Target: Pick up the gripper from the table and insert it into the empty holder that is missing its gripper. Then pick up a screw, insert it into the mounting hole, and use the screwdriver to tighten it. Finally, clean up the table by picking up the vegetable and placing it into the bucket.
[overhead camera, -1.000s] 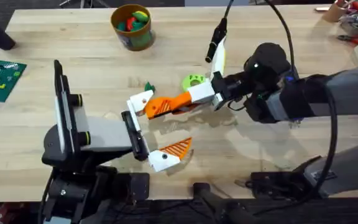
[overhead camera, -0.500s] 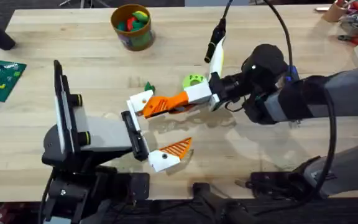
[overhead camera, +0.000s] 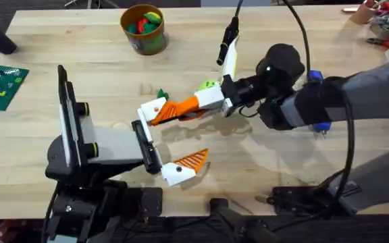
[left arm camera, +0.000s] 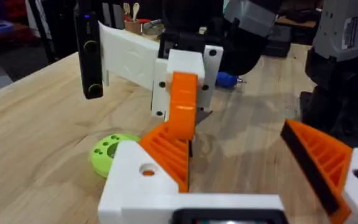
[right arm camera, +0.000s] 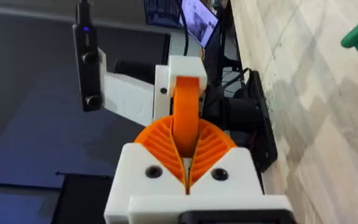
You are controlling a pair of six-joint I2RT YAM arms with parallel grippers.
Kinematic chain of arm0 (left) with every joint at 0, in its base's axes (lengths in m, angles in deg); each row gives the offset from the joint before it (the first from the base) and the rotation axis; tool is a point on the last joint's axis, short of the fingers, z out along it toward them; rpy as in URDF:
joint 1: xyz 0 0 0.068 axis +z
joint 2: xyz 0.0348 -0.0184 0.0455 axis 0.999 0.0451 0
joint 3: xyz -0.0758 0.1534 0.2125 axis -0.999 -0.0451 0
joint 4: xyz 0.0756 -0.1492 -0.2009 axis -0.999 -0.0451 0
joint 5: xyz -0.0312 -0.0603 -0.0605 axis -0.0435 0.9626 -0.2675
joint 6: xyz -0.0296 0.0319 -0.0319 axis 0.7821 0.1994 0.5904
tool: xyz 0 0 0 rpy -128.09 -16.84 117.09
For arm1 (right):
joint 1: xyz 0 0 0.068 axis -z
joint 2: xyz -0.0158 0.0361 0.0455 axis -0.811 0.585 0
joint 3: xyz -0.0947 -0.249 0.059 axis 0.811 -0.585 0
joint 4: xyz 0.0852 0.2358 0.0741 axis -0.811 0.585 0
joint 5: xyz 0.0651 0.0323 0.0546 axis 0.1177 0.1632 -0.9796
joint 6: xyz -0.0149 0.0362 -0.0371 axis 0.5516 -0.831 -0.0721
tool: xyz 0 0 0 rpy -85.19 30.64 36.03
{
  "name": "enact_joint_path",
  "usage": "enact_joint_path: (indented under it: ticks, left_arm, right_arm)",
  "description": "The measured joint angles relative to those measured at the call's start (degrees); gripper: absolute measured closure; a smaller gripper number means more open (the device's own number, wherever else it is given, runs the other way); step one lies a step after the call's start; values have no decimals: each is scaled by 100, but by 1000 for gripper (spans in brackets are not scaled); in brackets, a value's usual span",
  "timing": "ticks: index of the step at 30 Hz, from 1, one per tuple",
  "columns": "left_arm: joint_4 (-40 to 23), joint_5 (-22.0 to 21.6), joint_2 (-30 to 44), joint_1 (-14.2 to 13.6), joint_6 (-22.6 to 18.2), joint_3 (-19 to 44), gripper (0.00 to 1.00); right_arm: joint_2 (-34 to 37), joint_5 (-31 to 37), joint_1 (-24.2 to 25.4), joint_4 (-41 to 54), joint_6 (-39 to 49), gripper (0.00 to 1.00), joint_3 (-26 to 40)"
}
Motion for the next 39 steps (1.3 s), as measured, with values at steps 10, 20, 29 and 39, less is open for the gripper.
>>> enact_joint_path:
  ticks: [10,20,29,39]
  left_arm:
    - [0,-9,0,0,0,0,14]
    - [9,-37,0,26,-4,0,15]
    - [13,-79,0,30,-4,0,14]
    - [19,-197,0,66,12,0,14]
  right_arm:
    - [167,-90,-18,2,-6,982,232]
    - [167,-18,-59,6,-23,983,248]
    - [203,-86,-68,125,-52,982,353]
    - [556,-377,-64,105,-70,983,757]
